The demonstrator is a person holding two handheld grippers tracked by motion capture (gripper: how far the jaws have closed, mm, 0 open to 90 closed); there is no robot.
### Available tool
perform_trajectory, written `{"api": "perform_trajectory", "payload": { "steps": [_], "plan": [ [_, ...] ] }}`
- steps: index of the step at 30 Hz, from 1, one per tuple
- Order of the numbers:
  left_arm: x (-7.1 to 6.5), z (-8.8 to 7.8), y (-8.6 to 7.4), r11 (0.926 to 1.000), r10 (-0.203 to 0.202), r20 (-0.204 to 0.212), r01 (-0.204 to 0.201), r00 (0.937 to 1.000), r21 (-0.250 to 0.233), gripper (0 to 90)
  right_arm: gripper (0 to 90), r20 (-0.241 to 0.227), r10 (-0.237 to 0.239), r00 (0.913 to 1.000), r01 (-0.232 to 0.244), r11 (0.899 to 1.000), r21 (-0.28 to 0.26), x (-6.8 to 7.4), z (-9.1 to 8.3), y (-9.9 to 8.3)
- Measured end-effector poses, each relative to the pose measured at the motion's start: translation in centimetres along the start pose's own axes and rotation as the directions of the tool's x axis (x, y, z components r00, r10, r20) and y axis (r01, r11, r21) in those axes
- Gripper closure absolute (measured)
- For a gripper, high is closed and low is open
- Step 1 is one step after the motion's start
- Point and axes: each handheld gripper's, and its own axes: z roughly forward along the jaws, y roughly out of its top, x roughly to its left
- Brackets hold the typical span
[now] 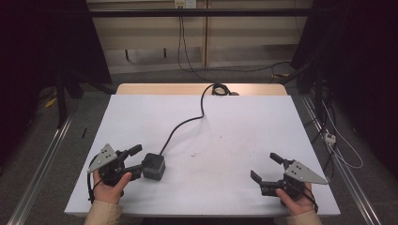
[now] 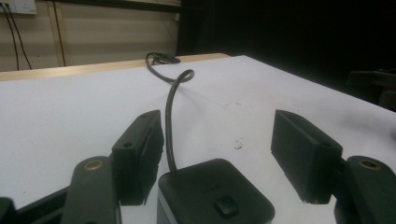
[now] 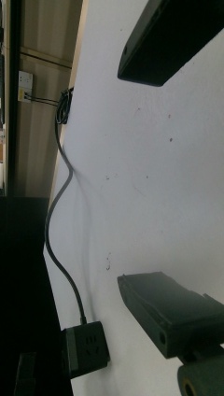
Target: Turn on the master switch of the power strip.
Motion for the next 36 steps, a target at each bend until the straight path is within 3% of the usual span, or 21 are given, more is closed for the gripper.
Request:
{"api": "perform_trajectory", "payload": {
  "steps": [36],
  "plan": [
    [0.08,0.58,0.46,0.9994,-0.005,0.047,0.003,0.9989,0.034,60.2,2.4,-0.003,-0.002,1.0,0.002,1.0,0.0,0.0,0.1,0.01]
  ]
}}
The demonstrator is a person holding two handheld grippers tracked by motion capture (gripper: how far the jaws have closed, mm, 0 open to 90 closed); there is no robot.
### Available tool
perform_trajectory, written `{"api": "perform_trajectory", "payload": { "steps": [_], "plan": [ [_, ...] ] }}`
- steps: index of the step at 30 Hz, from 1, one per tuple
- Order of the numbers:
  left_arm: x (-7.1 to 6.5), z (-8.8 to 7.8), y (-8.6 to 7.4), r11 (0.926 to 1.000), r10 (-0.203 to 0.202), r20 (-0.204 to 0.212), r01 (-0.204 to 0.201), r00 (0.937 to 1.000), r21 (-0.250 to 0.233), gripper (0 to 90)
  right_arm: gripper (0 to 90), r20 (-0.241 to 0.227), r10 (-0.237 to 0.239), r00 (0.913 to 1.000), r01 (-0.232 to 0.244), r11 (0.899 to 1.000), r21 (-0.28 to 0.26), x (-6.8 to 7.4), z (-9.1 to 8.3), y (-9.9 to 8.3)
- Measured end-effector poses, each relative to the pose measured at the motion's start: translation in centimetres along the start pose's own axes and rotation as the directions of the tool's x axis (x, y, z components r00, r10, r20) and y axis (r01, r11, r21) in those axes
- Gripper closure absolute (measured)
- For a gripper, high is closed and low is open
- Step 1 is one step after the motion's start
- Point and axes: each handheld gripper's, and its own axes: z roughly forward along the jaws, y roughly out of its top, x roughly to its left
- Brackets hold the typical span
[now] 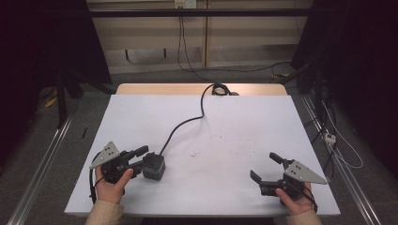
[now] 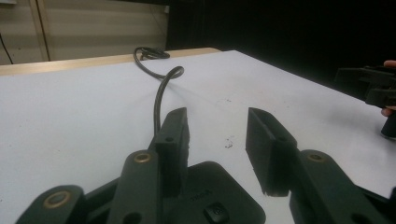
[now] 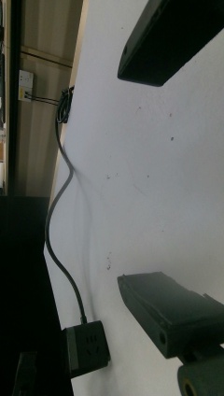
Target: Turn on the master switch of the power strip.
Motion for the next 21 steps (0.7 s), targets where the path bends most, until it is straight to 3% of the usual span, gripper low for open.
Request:
{"api": "perform_trajectory", "payload": {
  "steps": [21],
  "plan": [
    [0.41,-0.21,-0.33,0.9987,-0.02,0.021,0.019,0.9996,0.047,73.8,2.5,-0.003,-0.001,1.0,0.001,1.0,-0.003,0.0,-0.02,0.03]
  ]
}}
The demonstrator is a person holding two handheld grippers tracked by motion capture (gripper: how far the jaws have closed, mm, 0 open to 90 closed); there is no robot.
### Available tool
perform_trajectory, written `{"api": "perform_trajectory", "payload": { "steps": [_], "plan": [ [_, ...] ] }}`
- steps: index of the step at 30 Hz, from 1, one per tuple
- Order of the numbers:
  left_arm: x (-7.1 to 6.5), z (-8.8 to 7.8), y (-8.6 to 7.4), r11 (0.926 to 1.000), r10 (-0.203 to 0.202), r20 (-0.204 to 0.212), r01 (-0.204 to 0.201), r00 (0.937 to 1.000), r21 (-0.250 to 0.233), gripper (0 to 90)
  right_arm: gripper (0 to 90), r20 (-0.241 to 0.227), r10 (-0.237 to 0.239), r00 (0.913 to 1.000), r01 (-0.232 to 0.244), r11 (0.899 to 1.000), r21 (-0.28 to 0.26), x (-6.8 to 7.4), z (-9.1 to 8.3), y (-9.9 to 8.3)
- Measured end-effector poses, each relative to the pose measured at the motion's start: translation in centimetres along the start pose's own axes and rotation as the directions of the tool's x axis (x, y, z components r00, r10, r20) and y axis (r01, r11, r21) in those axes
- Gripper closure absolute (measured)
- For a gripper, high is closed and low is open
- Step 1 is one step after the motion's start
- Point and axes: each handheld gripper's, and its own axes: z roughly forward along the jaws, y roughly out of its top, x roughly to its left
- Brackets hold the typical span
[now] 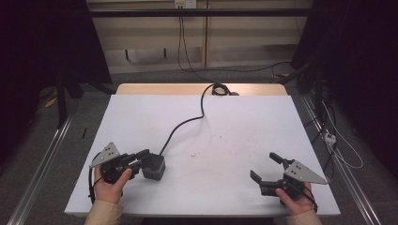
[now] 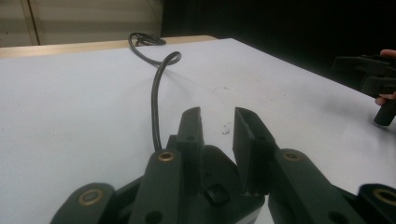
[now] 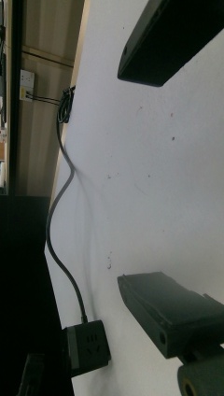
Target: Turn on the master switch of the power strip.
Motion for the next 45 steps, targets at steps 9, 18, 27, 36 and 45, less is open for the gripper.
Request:
{"api": "perform_trajectory", "payload": {
  "steps": [9,18,27,36,45],
  "plan": [
    [-0.02,-0.02,-0.13,0.9995,0.01,0.016,-0.01,0.9998,0.031,78.8,2.4,0.003,-0.002,1.0,0.002,1.0,-0.001,0.01,-0.01,0.02],
    [0.04,-0.14,-0.17,0.9984,0.013,0.022,-0.014,0.9997,0.055,83.9,2.4,0.002,-0.002,1.0,0.002,1.0,-0.001,0.0,-0.01,0.02],
    [-0.07,-0.17,-0.19,0.9972,0.023,0.032,-0.026,0.9992,0.07,88.4,2.5,0.003,-0.001,1.0,0.001,1.0,-0.001,-0.01,-0.03,0.02],
    [-0.16,-0.09,-0.22,0.9946,0.029,0.037,-0.032,0.9989,0.099,90.0,2.5,0.004,-0.005,1.0,0.005,1.0,-0.001,-0.01,-0.02,0.03],
    [-0.13,-0.05,-0.28,0.9937,0.029,0.041,-0.033,0.9987,0.107,90.0,2.6,0.002,-0.006,1.0,0.006,1.0,0.0,0.01,-0.01,0.02]
  ]
}}
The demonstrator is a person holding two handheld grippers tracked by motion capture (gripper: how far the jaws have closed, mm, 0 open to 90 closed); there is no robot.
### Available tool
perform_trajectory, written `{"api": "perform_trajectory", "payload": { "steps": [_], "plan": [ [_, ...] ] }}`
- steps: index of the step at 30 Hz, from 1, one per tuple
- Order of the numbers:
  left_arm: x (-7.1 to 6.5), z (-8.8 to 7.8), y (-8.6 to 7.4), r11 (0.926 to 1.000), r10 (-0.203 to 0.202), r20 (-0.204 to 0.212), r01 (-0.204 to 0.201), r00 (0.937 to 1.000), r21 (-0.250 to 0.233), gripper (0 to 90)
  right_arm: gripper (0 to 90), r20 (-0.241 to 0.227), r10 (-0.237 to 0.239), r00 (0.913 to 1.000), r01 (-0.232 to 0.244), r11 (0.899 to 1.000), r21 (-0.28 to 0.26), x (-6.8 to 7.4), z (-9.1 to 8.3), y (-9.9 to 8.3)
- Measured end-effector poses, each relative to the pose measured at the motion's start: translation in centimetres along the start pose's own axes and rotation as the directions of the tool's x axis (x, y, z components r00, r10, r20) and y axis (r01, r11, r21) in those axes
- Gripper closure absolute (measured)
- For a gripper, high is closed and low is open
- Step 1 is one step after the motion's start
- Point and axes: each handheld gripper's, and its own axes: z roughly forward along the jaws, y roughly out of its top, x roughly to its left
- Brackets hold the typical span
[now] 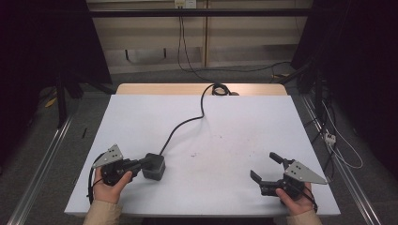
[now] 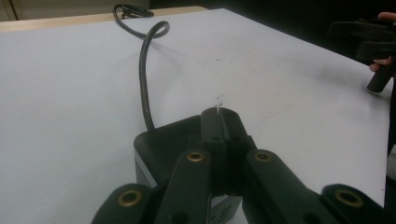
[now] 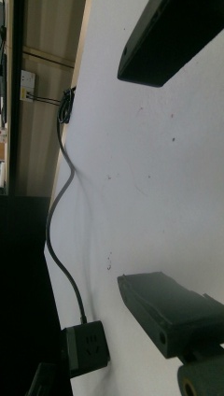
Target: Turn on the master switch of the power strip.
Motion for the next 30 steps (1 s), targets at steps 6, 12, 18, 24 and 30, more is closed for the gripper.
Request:
{"api": "perform_trajectory", "payload": {
  "steps": [6,12,18,24,30],
  "plan": [
    [0.01,-0.07,-0.08,0.9999,0.0,-0.005,0.0,1.0,0.011,90.0,2.6,0.001,0.0,1.0,0.0,1.0,0.0,0.0,-0.02,0.01],
    [0.02,-0.05,-0.16,0.9998,-0.002,-0.006,0.002,1.0,0.018,90.0,2.6,0.0,-0.001,1.0,0.001,1.0,-0.001,0.01,-0.01,0.02],
    [0.07,0.02,-0.21,0.9996,0.002,-0.005,-0.002,1.0,0.027,90.0,2.6,0.0,-0.002,1.0,0.002,1.0,-0.001,0.02,-0.01,0.02],
    [0.1,0.05,-0.28,0.9994,0.0,-0.015,0.001,0.9999,0.033,90.0,2.6,0.0,-0.002,1.0,0.002,1.0,-0.001,0.01,-0.01,0.02],
    [0.13,0.13,-0.33,0.9994,-0.001,-0.012,0.001,0.9999,0.036,90.0,2.7,-0.001,-0.002,1.0,0.002,1.0,-0.002,0.02,-0.01,0.02]
  ]
}}
